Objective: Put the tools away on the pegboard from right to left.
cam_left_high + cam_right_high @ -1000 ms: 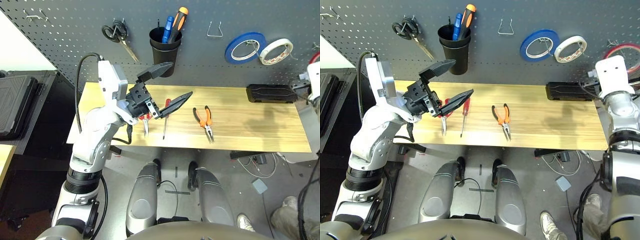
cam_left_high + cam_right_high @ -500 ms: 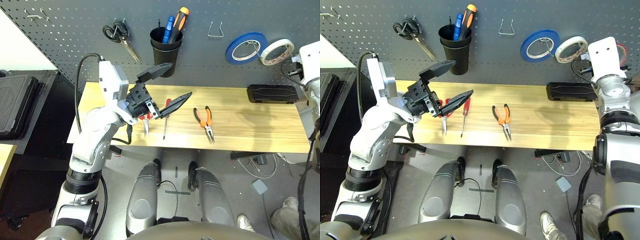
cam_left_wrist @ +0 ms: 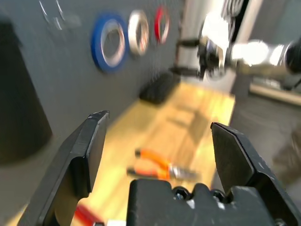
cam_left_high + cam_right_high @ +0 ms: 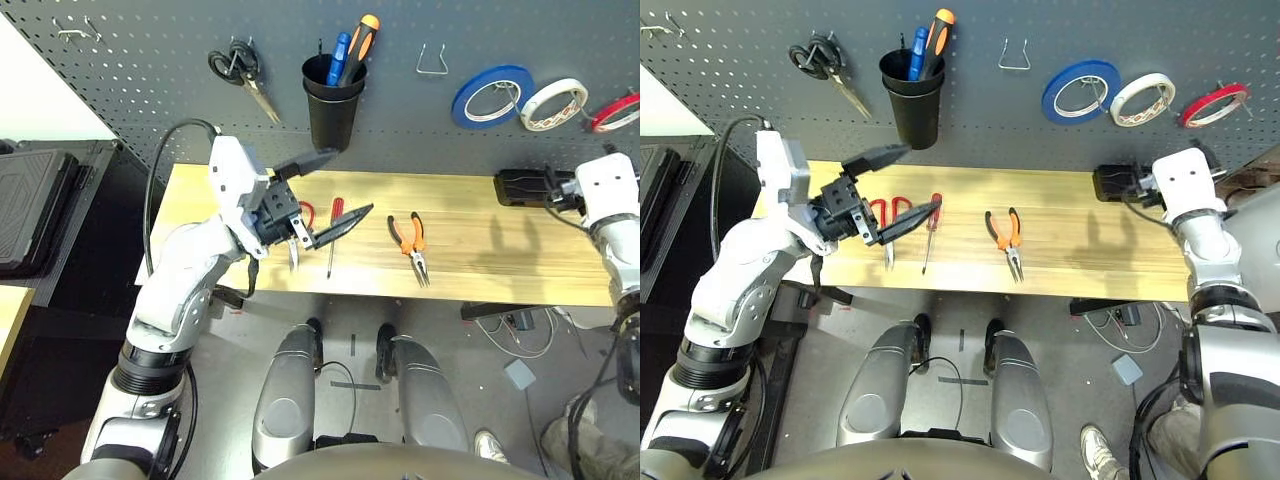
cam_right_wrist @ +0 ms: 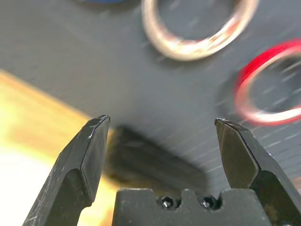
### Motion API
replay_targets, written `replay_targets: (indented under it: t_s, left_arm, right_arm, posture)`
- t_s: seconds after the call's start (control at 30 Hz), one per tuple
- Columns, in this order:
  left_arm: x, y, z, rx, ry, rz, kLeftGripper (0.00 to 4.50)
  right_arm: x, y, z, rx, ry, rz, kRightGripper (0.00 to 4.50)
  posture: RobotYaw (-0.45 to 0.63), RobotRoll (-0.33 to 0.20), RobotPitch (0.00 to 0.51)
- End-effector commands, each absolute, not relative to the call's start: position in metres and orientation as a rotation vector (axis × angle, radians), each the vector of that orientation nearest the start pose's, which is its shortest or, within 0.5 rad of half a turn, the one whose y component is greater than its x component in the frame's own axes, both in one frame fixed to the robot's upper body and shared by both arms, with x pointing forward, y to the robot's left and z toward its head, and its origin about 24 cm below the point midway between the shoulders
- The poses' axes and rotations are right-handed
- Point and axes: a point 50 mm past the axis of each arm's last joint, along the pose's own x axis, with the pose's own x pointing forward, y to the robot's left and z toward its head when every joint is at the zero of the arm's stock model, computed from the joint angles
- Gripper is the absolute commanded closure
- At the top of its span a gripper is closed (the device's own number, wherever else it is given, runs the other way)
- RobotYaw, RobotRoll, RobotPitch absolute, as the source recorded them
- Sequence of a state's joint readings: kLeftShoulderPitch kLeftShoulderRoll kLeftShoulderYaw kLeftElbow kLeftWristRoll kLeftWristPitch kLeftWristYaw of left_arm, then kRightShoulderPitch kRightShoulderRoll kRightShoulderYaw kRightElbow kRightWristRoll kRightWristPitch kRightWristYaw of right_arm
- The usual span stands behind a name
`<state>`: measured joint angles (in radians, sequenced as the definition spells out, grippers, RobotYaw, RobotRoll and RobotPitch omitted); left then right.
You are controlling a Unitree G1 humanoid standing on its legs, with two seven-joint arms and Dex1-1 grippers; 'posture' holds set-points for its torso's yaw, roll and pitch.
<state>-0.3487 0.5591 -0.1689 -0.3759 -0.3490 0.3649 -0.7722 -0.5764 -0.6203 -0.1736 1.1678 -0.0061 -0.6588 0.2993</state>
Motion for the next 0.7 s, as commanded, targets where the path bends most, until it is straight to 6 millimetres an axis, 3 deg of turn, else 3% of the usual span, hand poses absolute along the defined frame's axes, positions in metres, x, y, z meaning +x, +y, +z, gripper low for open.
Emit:
replay_targets:
  t_s: [0.03,0.27,0.7]
  left_arm:
    - [0.263,0.127,0.15,0.432,0.039,-1.096,0.0]
    - [0.266,0.133,0.137,0.51,0.212,-1.073,0.0]
    - [0.263,0.137,0.125,0.574,0.296,-1.059,0.0]
  right_arm:
    - [0.31,-0.321,0.06,-0.377,0.059,0.026,0.03]
    - [0.315,-0.282,0.041,-0.172,0.312,0.154,0.03]
    - [0.311,-0.201,0.038,0.101,0.7,0.321,0.03]
  posture:
    - [0.22,0.0,0.263]
    - [0.23,0.0,0.269]
    - [0.24,0.0,0.285]
